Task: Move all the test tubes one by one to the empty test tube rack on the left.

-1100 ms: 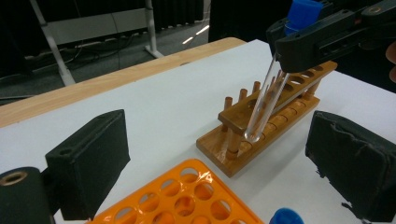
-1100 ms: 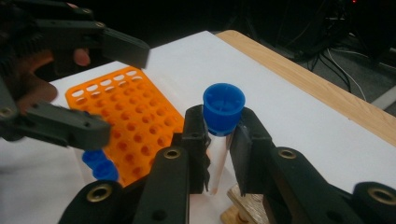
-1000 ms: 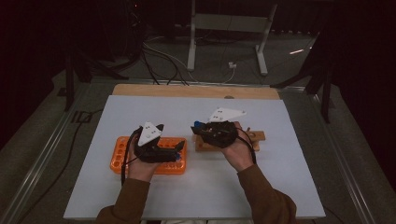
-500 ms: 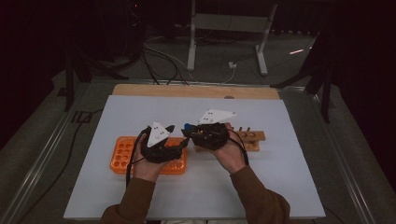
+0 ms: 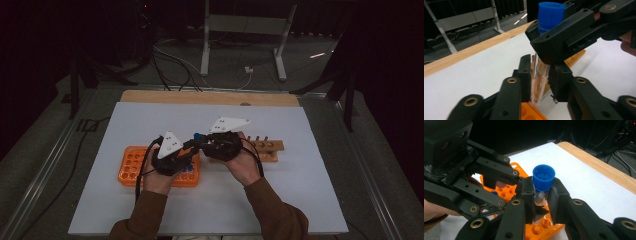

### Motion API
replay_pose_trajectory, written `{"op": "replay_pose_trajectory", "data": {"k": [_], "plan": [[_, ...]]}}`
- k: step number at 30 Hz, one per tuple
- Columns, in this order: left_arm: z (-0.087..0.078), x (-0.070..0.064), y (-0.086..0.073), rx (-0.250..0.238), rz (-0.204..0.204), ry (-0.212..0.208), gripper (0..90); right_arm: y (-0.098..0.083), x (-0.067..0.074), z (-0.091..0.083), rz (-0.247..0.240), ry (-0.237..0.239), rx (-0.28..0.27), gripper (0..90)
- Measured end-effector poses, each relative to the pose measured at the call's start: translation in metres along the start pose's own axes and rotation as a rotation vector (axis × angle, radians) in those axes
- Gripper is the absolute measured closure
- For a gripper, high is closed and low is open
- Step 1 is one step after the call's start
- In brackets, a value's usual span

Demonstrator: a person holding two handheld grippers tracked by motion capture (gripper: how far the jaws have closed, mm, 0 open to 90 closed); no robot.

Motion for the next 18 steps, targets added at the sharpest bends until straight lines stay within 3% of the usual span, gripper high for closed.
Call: {"op": "replay_pose_trajectory", "data": {"k": [6,18], "plan": [[0.001,-0.001,0.000,-0.001,0.018,0.008,78.0,0.000,0.000,0.000,0.003,0.007,0.000,75.9],[-0.002,0.016,-0.008,0.013,-0.026,0.050,78.1,-0.006,-0.015,-0.010,0.070,0.036,-0.027,44.5]]}}
Point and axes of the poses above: each handheld gripper's, and its own axes: z roughly forward along the jaws, y roughly out of its top, x roughly to its left, the point moved 10 cm from there along z, roughly forward along the jaws, and after that the axes turned 15 degrees about x, right-handed, at the moved point
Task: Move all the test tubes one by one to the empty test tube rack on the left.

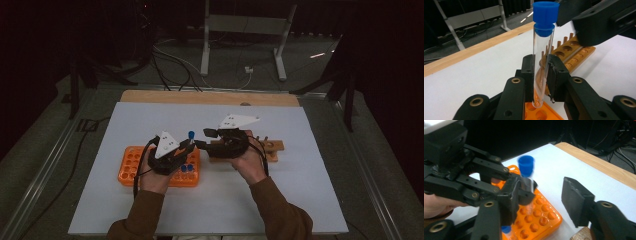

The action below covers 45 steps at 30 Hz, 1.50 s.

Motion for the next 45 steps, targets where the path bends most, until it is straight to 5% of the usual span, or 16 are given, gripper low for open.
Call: {"op": "replay_pose_trajectory", "data": {"k": [9,17,45], "plan": [[-0.009,0.015,-0.009,-0.015,-0.045,0.012,78.1,-0.013,-0.026,-0.001,0.074,-0.089,-0.004,17.1],[-0.019,0.027,-0.019,-0.029,-0.083,0.021,78.1,-0.024,-0.042,-0.007,0.109,-0.117,-0.013,4.0],[-0.041,0.039,-0.059,-0.039,-0.151,0.020,78.0,-0.059,-0.069,-0.025,0.159,-0.165,-0.008,0.0]]}}
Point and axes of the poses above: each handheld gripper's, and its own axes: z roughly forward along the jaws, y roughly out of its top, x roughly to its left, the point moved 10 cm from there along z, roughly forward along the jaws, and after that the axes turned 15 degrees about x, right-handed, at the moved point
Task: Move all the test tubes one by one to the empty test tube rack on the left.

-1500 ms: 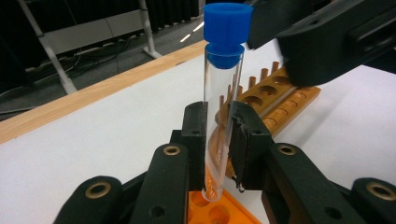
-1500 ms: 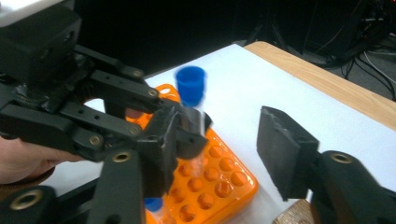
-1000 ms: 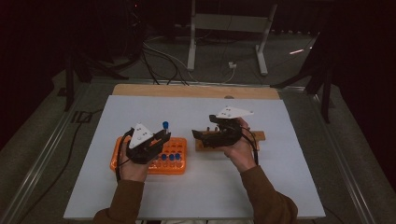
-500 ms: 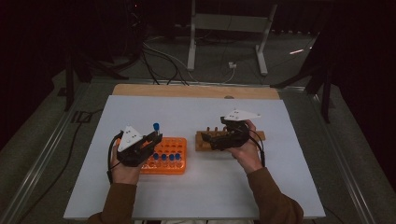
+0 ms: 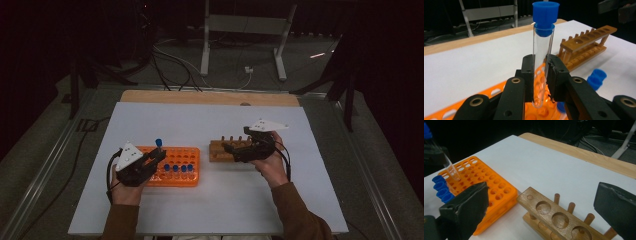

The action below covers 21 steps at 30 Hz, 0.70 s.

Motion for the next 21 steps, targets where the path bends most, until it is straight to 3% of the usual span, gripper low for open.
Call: {"op": "replay_pose_trajectory", "data": {"k": [7,21], "plan": [[0.001,0.001,-0.012,0.016,-0.016,-0.004,78.0,-0.002,-0.003,-0.004,0.001,-0.001,-0.005,0.0],[0.002,-0.002,-0.028,0.050,-0.006,-0.019,78.0,-0.009,-0.011,-0.010,0.018,-0.012,-0.007,0.0]]}}
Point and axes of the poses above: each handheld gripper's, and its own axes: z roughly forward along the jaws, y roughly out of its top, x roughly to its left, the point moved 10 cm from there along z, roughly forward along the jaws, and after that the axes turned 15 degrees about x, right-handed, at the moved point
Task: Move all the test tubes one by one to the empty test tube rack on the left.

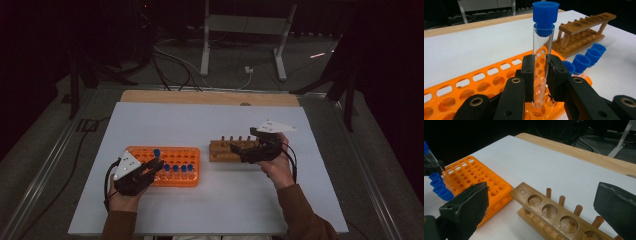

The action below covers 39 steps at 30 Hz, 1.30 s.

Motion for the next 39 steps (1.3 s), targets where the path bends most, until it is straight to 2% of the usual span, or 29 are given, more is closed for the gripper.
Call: {"op": "replay_pose_trajectory", "data": {"k": [18,31,39], "plan": [[0.004,0.001,-0.015,0.045,0.002,-0.003,78.0,-0.002,0.000,0.000,-0.003,0.003,-0.001,0.0],[0.007,-0.002,-0.025,0.091,0.032,0.006,78.1,-0.004,0.000,0.002,-0.002,0.006,0.002,0.0],[0.013,-0.005,-0.031,0.145,0.063,0.019,78.1,-0.005,0.002,0.004,-0.006,0.012,0.008,0.0]]}}
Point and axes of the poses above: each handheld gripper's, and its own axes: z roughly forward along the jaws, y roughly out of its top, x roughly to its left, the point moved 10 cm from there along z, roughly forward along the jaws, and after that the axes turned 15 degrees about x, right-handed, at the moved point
